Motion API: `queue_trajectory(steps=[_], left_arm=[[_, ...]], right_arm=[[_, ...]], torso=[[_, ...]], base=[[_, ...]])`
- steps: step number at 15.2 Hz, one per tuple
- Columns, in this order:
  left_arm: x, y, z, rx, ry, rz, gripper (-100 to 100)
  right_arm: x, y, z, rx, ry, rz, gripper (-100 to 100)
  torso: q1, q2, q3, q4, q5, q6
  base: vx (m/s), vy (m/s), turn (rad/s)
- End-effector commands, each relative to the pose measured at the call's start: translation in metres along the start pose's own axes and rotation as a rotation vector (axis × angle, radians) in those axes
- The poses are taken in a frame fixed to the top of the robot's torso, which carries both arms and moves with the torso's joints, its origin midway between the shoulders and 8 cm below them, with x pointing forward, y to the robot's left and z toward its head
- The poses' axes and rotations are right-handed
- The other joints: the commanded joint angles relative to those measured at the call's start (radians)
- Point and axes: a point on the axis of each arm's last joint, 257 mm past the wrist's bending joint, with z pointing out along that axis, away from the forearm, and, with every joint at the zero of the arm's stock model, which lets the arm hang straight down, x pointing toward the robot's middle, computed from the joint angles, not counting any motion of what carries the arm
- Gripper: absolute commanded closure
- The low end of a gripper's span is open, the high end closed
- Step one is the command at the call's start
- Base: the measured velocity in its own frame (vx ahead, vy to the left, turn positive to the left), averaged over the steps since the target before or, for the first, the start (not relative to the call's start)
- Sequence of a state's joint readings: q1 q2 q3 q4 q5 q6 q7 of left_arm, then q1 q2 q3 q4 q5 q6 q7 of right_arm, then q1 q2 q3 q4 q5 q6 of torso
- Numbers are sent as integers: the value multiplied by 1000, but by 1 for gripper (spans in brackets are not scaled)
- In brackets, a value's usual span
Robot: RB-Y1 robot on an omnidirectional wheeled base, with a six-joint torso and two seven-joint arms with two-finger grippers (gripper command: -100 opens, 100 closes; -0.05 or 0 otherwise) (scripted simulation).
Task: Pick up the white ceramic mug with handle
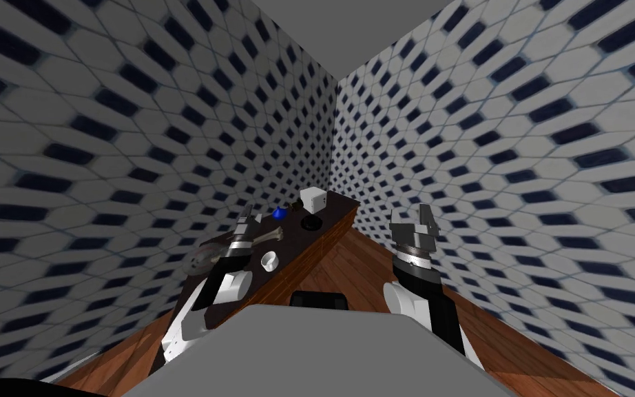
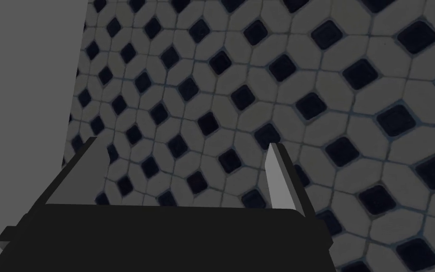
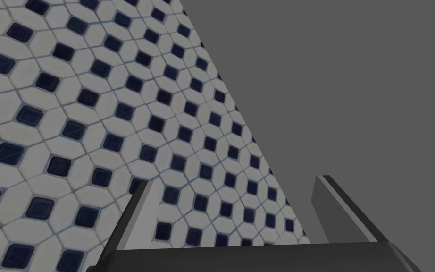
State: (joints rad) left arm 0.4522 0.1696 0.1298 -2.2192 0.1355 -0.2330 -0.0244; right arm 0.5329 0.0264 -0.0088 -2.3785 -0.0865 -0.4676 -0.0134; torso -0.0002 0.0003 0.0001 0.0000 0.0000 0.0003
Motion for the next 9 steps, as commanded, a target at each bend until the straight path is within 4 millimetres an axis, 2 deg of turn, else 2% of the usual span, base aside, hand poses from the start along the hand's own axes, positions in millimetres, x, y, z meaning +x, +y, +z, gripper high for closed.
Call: queue_trajectory(steps=[1, 2, 3, 4, 6, 7, 9], left_arm=[[-1, 10, 1, -34, 2, 4, -100], [-6, 27, 2, -80, 5, 14, -100], [-6, 32, 2, -100, 5, 14, -100], [-12, 46, 2, -137, 5, 22, -100], [-12, 54, 1, -169, 5, 22, -100], [-19, 71, 1, -216, 3, 30, -100], [-20, 77, -1, -241, 3, 30, -100]], right_arm=[[0, 0, 0, 0, 0, 0, 0], [0, 0, 0, 0, 0, 0, 0], [0, 0, 0, 0, 0, 0, 0], [0, 0, 0, 0, 0, 0, 0], [0, 0, 0, 0, 0, 0, 0], [0, 0, 0, 0, 0, 0, 0], [0, 0, 0, 0, 0, 0, 0]], torso=[[0, 0, 0, 0, 0, 0], [0, 0, 0, 0, 0, 0], [0, 0, 0, 0, 0, 0], [0, 0, 0, 0, 0, 0], [0, 0, 0, 0, 0, 0], [0, 0, 0, 0, 0, 0], [0, 0, 0, 0, 0, 0]], base=[[-6, -4, -32], [-5, -8, -79], [-5, -8, -87], [-7, -10, -108], [-7, -8, -59], [-7, -10, -78], [-6, -8, -60]])
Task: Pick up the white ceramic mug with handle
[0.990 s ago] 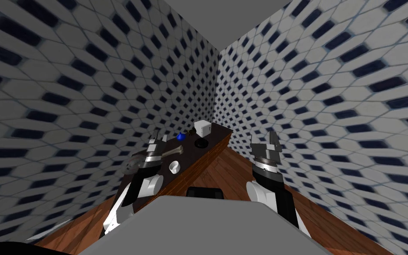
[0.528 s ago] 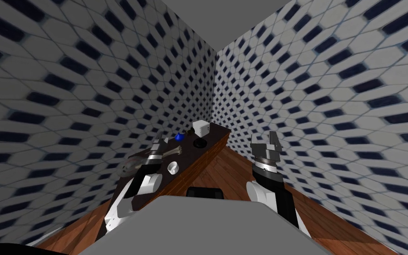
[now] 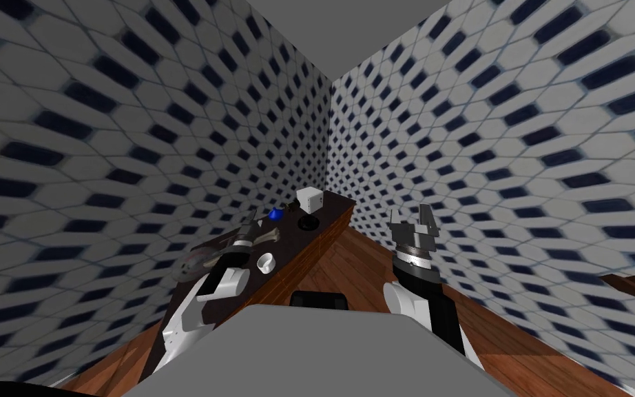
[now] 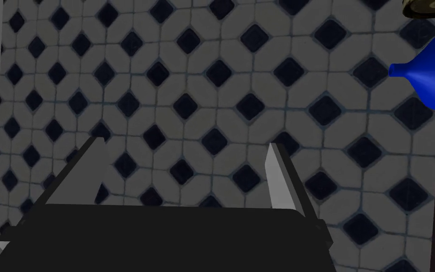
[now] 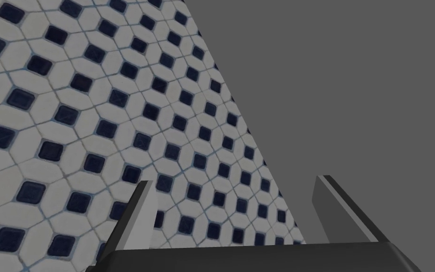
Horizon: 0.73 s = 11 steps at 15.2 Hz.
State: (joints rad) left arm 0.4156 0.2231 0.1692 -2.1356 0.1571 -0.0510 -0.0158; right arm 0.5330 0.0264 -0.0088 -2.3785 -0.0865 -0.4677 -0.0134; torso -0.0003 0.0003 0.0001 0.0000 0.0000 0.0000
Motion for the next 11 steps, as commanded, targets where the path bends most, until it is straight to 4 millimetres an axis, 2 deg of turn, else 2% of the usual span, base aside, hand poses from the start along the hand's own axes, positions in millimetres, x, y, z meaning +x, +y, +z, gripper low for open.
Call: queue_trajectory(steps=[1, 3, 4, 6, 7, 10, 11], left_arm=[[-9, 22, 3, -64, -6, 7, -100], [-9, 29, 3, -94, -6, 7, -100], [-17, 45, 4, -136, -13, 12, -100], [-17, 53, 3, -170, -13, 11, -100], [-26, 69, 4, -215, -23, 14, -100], [-26, 78, 2, -248, -23, 14, -100], [-36, 94, 1, -296, -35, 15, -100]], right_arm=[[0, 0, 0, 0, 0, 0, 0], [0, 0, 0, 0, 0, 0, 0], [0, 0, 0, 0, 0, 0, 0], [0, 0, 0, 0, 0, 0, 0], [0, 0, 0, 0, 0, 0, 0], [0, 0, 0, 0, 0, 0, 0], [0, 0, 0, 0, 0, 0, 0]], torso=[[0, 0, 0, 0, 0, 0], [0, 0, 0, 0, 0, 0], [0, 0, 0, 0, 0, 0], [0, 0, 0, 0, 0, 0], [0, 0, 0, 0, 0, 0], [0, 0, 0, 0, 0, 0], [0, 0, 0, 0, 0, 0]], base=[[-6, -9, -96], [-5, -6, -66], [-4, -8, -71], [-4, -9, -75], [-5, -10, -99], [-3, -4, -41], [-3, -9, -77]])
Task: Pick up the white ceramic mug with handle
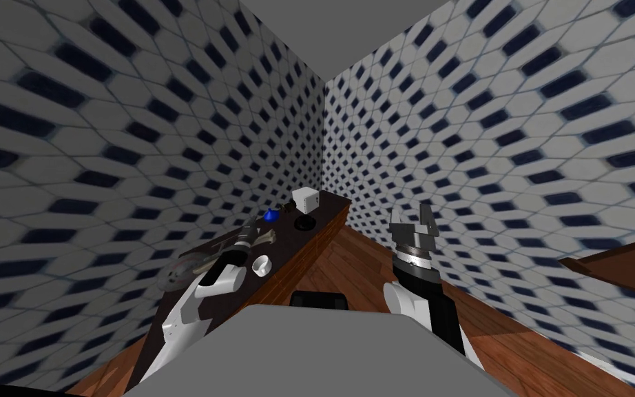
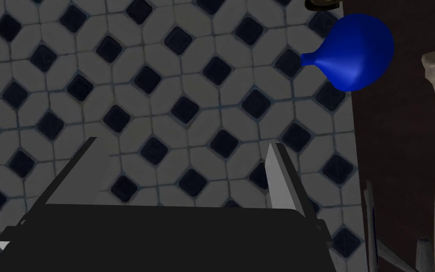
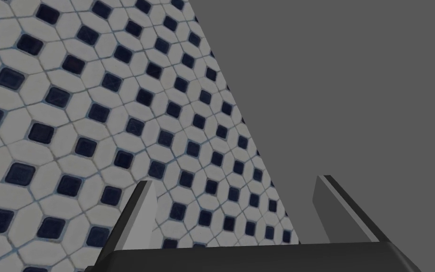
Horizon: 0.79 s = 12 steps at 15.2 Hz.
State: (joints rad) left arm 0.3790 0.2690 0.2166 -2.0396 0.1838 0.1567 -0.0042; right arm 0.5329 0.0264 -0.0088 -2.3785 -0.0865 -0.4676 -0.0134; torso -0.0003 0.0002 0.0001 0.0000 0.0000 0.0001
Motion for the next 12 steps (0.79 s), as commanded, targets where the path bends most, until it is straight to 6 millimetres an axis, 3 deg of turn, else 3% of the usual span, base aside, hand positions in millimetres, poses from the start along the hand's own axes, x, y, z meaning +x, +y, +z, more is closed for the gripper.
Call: queue_trajectory(steps=[1, 3, 6, 7, 10, 11, 12], left_arm=[[-7, 18, 5, -58, -8, 0, -100], [-16, 35, 7, -112, -21, -2, -100], [-16, 46, 6, -153, -21, -2, -100], [-26, 62, 8, -202, -35, -6, -100], [-26, 70, 6, -234, -35, -6, -100], [-36, 87, 6, -286, -50, -12, -100], [-36, 91, 5, -304, -50, -12, -100]], right_arm=[[0, 0, 0, 0, 0, 0, 0], [0, 0, 0, 0, 0, 0, 0], [0, 0, 0, 0, 0, 0, 0], [0, 0, 0, 0, 0, 0, 0], [0, 0, 0, 0, 0, 0, 0], [0, 0, 0, 0, 0, 0, 0], [0, 0, 0, 0, 0, 0, 0]], torso=[[0, 0, 0, 0, 0, 0], [0, 0, 0, 0, 0, 0], [0, 0, 0, 0, 0, 0], [0, 0, 0, 0, 0, 0], [0, 0, 0, 0, 0, 0], [0, 0, 0, 0, 0, 0], [0, 0, 0, 0, 0, 0]], base=[[-4, -9, -102], [-3, -6, -72], [-2, -4, -52], [0, -6, -80], [-1, -4, -54], [-1, -5, -76], [-1, -4, -92]])
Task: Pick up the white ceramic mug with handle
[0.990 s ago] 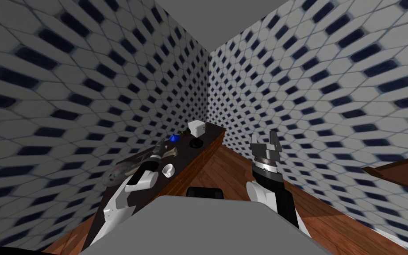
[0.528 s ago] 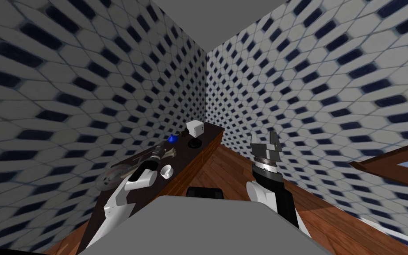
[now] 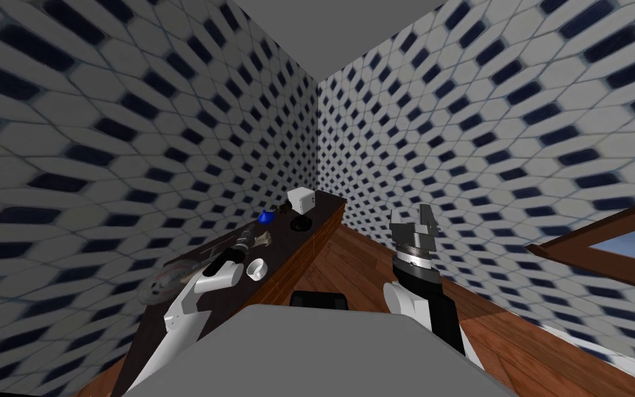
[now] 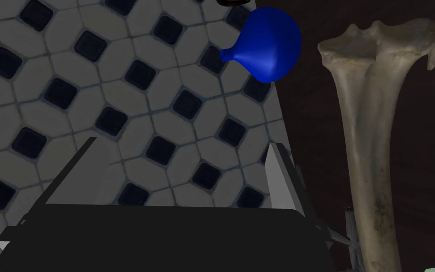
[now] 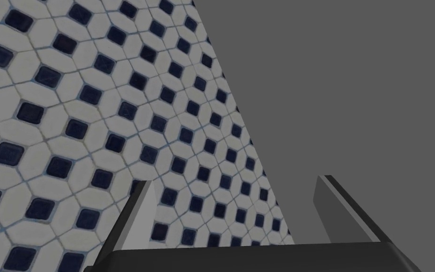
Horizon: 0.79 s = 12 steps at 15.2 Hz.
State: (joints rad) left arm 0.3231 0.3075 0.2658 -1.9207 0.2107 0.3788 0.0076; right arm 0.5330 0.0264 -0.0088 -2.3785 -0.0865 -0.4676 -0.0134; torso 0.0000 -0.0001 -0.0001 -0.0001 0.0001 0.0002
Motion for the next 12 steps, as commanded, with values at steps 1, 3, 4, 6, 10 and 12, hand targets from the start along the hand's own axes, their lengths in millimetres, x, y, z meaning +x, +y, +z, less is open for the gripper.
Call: queue_trajectory(steps=[1, 3, 4, 6, 10, 12], left_arm=[[-3, 12, 0, -46, -5, -2, -100], [-13, 29, 4, -102, -20, -11, -100], [-13, 34, 4, -122, -20, -11, -100], [-23, 51, 6, -176, -34, -21, -100], [-32, 78, 5, -275, -49, -34, -100], [-40, 95, 4, -332, -63, -48, -100]], right_arm=[[0, 0, 0, 0, 0, 0, 0], [0, 0, 0, 0, 0, 0, 0], [0, 0, 0, 0, 0, 0, 0], [0, 0, 0, 0, 0, 0, 0], [0, 0, 0, 0, 0, 0, 0], [0, 0, 0, 0, 0, 0, 0]], torso=[[0, 0, 0, 0, 0, 0], [0, 0, 0, 0, 0, 0], [0, 0, 0, 0, 0, 0], [0, 0, 0, 0, 0, 0], [0, 0, 0, 0, 0, 0], [0, 0, 0, 0, 0, 0]], base=[[-1, -2, -46], [0, -4, -120], [0, 0, -25], [1, -1, -35], [2, -1, -94], [2, 3, -77]])
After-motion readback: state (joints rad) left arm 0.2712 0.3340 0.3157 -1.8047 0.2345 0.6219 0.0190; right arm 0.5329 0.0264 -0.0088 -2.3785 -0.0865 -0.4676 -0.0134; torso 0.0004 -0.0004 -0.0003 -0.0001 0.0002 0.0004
